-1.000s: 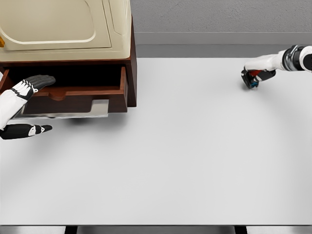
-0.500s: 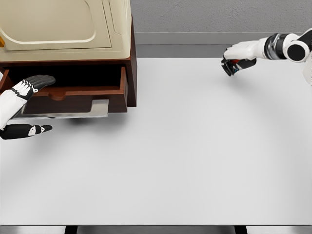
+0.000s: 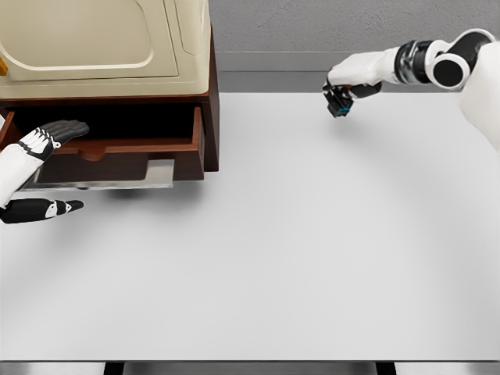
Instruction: Open the cabinet drawer with left arm, and place a switch into the drawer with right arm
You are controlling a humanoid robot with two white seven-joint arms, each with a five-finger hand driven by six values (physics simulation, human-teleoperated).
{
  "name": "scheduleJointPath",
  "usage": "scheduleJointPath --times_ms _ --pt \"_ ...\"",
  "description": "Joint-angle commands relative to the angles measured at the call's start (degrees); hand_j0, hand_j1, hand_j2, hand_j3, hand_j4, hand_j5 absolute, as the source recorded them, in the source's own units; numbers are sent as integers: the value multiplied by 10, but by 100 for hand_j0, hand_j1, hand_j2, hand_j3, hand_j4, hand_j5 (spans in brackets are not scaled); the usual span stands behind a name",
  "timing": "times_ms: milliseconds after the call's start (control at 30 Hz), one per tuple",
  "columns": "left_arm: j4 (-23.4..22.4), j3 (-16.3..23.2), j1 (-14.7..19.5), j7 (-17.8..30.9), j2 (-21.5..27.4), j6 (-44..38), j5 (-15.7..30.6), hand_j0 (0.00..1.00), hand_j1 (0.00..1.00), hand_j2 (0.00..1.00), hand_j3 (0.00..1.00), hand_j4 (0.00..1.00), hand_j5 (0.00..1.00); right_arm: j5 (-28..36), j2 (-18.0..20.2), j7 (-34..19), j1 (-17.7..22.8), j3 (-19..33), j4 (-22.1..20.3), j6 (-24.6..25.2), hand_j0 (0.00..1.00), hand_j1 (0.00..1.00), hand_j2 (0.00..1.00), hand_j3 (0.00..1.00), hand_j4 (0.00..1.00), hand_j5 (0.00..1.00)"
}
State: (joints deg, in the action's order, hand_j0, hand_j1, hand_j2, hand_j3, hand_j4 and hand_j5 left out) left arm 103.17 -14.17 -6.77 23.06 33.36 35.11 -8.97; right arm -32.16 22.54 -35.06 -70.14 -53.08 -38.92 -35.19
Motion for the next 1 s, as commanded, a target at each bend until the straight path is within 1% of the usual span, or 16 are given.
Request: scheduleJointPath --times_ms 0,67,133,233,333,400,467,500,567,633,667,833,900,967 --pt "0 0 0 -1 0 -1 4 100 100 100 100 100 100 7 0 1 0 2 -26 2 28 28 28 28 28 28" --pt "0 0 0 0 0 -1 4 100 100 100 100 100 100 12 -1 1 -1 0 -31 2 28 28 28 28 28 28" --pt "0 0 0 0 0 -1 4 100 100 100 100 100 100 13 -1 1 -1 -1 -53 2 29 29 29 29 29 29" --pt "0 -1 0 0 0 -1 4 100 100 100 100 100 100 13 -17 1 -2 -8 -59 2 29 29 29 29 29 29" --pt "0 0 0 0 0 -1 4 100 100 100 100 100 100 13 -15 1 -3 -13 -107 2 29 29 29 29 29 29" --pt "0 0 0 0 0 -1 4 100 100 100 100 100 100 14 -11 1 -2 -27 -153 2 29 29 29 29 29 29" --pt "0 -1 0 0 0 -1 4 100 100 100 100 100 100 17 4 1 -1 -38 -211 2 29 29 29 29 29 29" --pt "0 0 0 0 0 -1 4 100 100 100 100 100 100 34 13 1 -1 -46 -239 2 29 29 29 29 29 29" --pt "0 0 0 0 0 -1 4 100 100 100 100 100 100 46 22 1 0 -54 -287 2 29 29 29 29 29 29" --pt "0 -1 0 0 0 -1 4 100 100 100 100 100 100 47 30 1 0 -62 -323 2 29 29 29 29 29 29" --pt "0 0 0 0 0 -1 4 100 100 100 100 100 100 58 31 1 0 -63 -338 2 29 29 29 29 29 29" --pt "0 0 0 0 0 -1 4 100 100 100 100 100 100 66 31 1 -2 -70 -382 2 29 29 29 29 29 29" --pt "0 0 0 0 0 -1 4 100 100 100 100 100 100 88 29 1 -3 -72 -389 2 29 29 29 29 29 29" --pt "0 0 0 0 0 -1 4 100 100 100 100 100 100 93 25 1 -4 -73 -389 2 29 29 29 29 29 29"
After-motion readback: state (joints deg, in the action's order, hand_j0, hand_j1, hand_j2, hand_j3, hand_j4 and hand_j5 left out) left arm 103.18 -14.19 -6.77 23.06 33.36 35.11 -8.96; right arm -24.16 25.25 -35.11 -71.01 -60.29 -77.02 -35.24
